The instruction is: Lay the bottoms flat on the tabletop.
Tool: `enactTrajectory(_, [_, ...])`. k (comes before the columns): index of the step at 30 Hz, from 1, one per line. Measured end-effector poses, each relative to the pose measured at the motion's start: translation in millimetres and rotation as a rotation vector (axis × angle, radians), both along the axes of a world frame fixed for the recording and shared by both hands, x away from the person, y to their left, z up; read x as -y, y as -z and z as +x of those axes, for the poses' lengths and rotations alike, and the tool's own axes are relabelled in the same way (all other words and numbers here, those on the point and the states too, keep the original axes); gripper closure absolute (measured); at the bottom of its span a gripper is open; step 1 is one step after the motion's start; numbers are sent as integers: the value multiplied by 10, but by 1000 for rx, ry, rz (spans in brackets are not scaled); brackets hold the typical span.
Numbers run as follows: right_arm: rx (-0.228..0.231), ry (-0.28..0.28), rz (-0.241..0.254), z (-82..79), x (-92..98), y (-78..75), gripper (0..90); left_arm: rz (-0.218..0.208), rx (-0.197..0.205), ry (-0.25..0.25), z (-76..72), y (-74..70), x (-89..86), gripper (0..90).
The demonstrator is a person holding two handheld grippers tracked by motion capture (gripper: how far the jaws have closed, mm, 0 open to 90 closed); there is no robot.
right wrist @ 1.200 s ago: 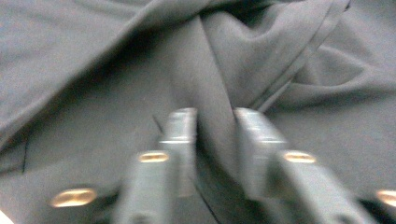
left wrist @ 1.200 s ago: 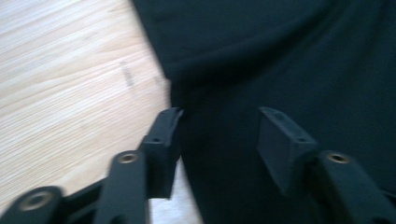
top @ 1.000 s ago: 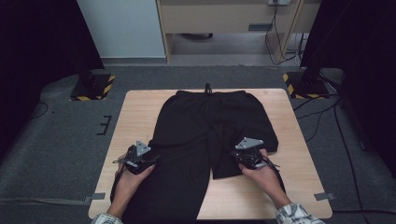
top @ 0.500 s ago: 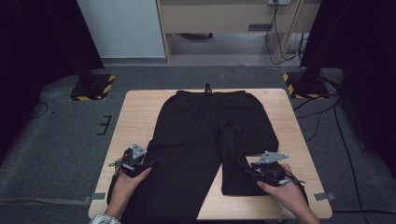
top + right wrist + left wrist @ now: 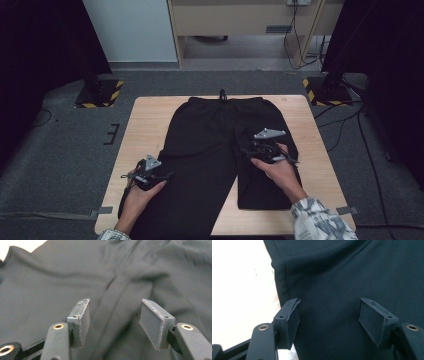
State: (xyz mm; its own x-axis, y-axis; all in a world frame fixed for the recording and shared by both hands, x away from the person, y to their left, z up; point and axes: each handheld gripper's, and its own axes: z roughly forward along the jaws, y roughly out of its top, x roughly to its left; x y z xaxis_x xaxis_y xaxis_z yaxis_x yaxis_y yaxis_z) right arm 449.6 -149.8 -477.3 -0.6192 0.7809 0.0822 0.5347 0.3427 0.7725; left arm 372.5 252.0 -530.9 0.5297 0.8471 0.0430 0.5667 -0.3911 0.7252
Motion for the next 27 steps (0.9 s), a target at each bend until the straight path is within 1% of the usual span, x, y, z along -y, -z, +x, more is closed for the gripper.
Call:
enactTrajectory(2, [-3, 15, -22, 130, -115, 14, 366, -6, 1, -3, -2, 5, -3, 319])
enactTrajectory(3, [-7, 20, -25, 183, -167, 22, 350, -5, 2, -3, -4, 5, -2, 319])
enactTrajectory(5, [-7, 34, -42, 265, -254, 45, 325, -1, 2, -3, -5, 3, 0, 319])
enactTrajectory(6, [-10, 42, -54, 296, -289, 62, 326, 0, 4, -3, -6, 3, 2, 320])
enactTrajectory(7, [-17, 47, -72, 322, -317, 80, 346, 2, 5, -2, -8, 2, 4, 320])
enactTrajectory(9, [-17, 48, -93, 361, -341, 121, 449, 6, 6, -3, -10, 0, 8, 320])
enactTrajectory(10, [-17, 54, -107, 377, -344, 137, 526, 5, 6, -2, -10, 0, 7, 321])
enactTrajectory(11, [-14, 50, -111, 386, -335, 145, 640, 1, 4, -4, -9, 2, 5, 322])
enactTrajectory(13, [-21, 51, -113, 392, -304, 142, 792, -5, 1, -7, -8, 4, 1, 321])
enactTrajectory(14, [-23, 52, -107, 386, -283, 137, 855, -5, 1, -6, -8, 5, -3, 321])
enactTrajectory(15, [-16, 53, -110, 376, -259, 134, 879, -9, 1, -7, -8, 7, -2, 321])
enactTrajectory(18, [-11, 52, -109, 324, -174, 128, 885, -13, 3, -8, -12, 12, -7, 321])
enactTrajectory(21, [-18, 68, -76, 227, -21, 119, 885, -23, -4, -12, -12, 14, -19, 324])
enactTrajectory(23, [-27, 76, -57, 159, 81, 132, 885, -28, -7, -10, -16, 13, -24, 341])
enactTrajectory(25, [-26, 83, -42, 86, 181, 135, 885, -30, -6, -10, -22, 12, -29, 367])
enactTrajectory(27, [-25, 82, -40, 9, 282, 133, 884, -32, -4, -9, -24, 14, -34, 375])
